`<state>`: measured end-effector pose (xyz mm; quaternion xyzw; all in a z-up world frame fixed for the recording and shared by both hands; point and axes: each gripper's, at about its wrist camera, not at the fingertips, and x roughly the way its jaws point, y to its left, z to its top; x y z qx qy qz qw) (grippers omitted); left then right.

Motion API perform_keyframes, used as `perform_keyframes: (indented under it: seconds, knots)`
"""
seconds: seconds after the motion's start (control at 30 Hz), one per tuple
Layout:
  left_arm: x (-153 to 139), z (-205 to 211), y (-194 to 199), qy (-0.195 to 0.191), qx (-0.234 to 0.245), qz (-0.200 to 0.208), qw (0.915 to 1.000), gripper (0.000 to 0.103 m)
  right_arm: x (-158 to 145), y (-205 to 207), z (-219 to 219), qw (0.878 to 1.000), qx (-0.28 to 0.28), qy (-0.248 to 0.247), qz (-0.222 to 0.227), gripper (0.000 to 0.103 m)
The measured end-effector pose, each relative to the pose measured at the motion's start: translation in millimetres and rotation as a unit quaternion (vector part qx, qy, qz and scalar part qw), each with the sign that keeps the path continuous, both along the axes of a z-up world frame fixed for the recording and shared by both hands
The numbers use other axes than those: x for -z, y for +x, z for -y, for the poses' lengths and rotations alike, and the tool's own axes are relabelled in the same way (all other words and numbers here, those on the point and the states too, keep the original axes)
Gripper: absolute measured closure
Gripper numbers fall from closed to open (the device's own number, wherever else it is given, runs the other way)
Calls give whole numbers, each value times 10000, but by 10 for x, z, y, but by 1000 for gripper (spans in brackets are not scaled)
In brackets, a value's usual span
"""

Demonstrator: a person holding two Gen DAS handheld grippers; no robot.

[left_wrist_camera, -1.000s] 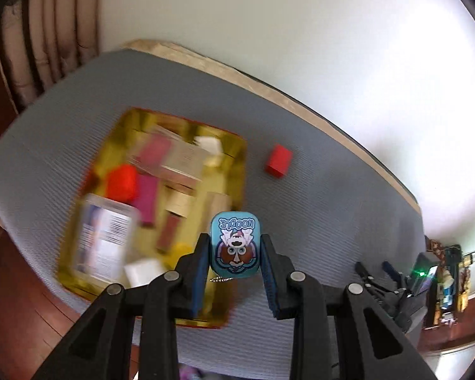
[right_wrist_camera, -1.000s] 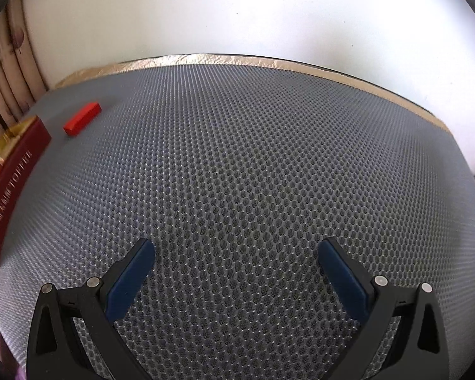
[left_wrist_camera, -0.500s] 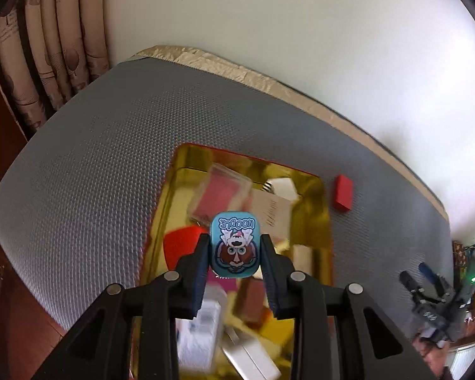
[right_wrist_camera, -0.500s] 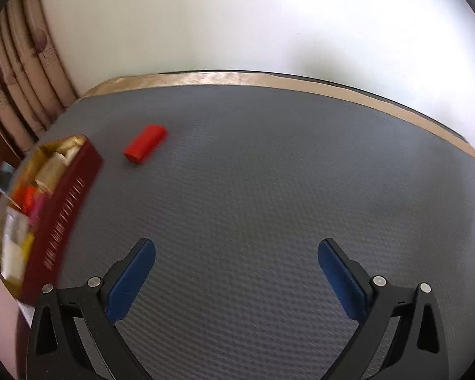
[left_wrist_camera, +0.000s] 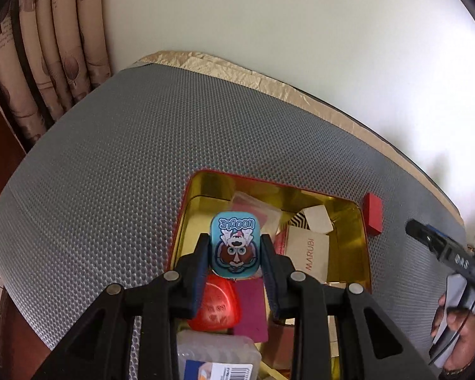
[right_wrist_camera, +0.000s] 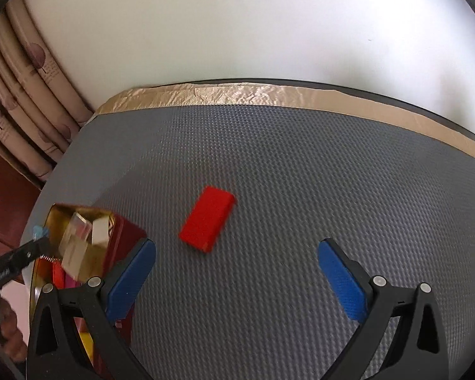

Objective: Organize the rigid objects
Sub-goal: 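Carry the blue tag to the tray with the left gripper while the right grasps the red block, then lower the red block into the tray and open the right gripper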

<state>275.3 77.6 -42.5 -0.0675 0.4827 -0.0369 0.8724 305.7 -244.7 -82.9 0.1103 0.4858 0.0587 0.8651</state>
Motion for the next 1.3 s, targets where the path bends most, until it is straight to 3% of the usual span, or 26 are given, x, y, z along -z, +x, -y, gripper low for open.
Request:
perform_keyframes:
  seconds: [0.2, 0.3, 0.43, 0.5, 0.6, 0.67, 0.7, 0.83, 0.9, 0.93, 1.03, 1.2, 1.3]
  knots:
    - [41, -47, 36, -50, 57, -96, 9999, 71, 67, 141, -88, 9997, 49, -167, -160, 1]
    - [33, -44, 19, -133, 244, -89, 9996, 64, 103, 185, -102, 9995, 113, -210, -224, 2]
    - [-84, -71, -119, -165, 289, 112, 9994, 63, 152, 250, -138, 9987, 212, -329, -324, 7]
    - [-183, -137, -246, -362, 233, 161, 9989, 63, 208, 292, -160, 9978, 242, -407, -459, 9]
    - [-296, -237, -425, -632, 123, 183, 9978, 60, 250, 319, -178, 9972, 259, -415, -558, 24]
    - [-355, -290, -583, -804, 96, 245, 9964, 58, 297, 319, -230, 9957, 254, -584, -676, 37]
    - [-381, -301, -680, -833, 121, 272, 9961, 58, 315, 308, -259, 9944, 265, -738, -704, 38]
    - [-442, -278, -953, -666, 129, 324, 9972, 58, 317, 276, -273, 9931, 204, -949, -664, 49]
    - [-448, -288, -1043, -652, 46, 274, 9975, 57, 300, 253, -249, 9931, 100, -988, -621, 67]
    - [-425, -320, -1108, -702, -42, 223, 9973, 57, 291, 229, -217, 9933, 58, -977, -620, 76]
    - [-348, -389, -1294, -907, -224, 75, 9956, 57, 252, 149, -111, 9948, -72, -775, -657, 76]
    - [-300, -363, -1483, -237, -285, 10, 9993, 57, 110, -173, 161, 9984, 100, -92, -557, 76]
    - [-305, -405, -1565, -243, -333, 20, 9991, 57, -90, -468, 230, 9986, 74, 373, -381, 76]
